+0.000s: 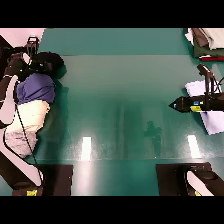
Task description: Fold the shirts.
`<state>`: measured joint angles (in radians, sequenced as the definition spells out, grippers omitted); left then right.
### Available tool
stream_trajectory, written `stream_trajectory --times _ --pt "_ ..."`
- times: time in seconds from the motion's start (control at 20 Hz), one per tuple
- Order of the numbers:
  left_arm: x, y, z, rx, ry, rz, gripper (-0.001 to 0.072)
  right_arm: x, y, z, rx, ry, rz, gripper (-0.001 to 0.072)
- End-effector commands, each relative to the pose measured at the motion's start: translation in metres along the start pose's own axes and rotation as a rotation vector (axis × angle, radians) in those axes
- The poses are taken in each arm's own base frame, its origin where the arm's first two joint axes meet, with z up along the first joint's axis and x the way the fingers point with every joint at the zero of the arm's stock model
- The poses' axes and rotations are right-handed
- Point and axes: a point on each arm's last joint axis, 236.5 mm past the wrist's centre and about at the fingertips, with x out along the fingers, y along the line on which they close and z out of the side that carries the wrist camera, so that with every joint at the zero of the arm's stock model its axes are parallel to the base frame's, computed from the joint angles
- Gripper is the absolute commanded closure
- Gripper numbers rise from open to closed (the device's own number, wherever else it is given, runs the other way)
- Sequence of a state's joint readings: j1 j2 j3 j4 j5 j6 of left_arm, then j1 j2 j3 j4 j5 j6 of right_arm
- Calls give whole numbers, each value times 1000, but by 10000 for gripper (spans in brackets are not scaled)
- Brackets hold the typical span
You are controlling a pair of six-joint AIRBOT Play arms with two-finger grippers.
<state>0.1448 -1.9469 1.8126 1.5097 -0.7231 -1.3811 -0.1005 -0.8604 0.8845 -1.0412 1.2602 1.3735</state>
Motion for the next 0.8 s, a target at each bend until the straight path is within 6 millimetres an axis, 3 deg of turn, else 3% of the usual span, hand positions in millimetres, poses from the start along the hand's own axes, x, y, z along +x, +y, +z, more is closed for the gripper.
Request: stream_trajectory --times 0.0,0.05,0.15,0.25,0.35,0.5,0.6,0.7,0.75 --pt "-13 -5 8 -8 20 -26 682 0 0 2 -1 -9 -1 687" --pt "-25 -6 19 -11 24 -38 682 0 -1 5 -1 -23 -3 687" --pt "-68 -18 63 -41 -45 -100 682 -2 -2 21 0 -90 -12 687" --pt "-138 -42 119 -56 -215 -202 682 -4 4 33 13 -144 15 687" --pt "-222 -78 152 24 -350 -317 682 -6 10 44 28 -189 40 687" --pt "-353 -143 158 146 -475 -517 682 -9 7 57 30 -243 30 687" --pt "-432 -187 150 226 -555 -672 682 -14 9 63 22 -264 28 687" --pt "-487 -224 128 312 -579 -793 682 -25 15 74 3 -295 30 687" --pt "-500 -240 115 356 -561 -828 682 -32 19 80 -9 -316 31 687"
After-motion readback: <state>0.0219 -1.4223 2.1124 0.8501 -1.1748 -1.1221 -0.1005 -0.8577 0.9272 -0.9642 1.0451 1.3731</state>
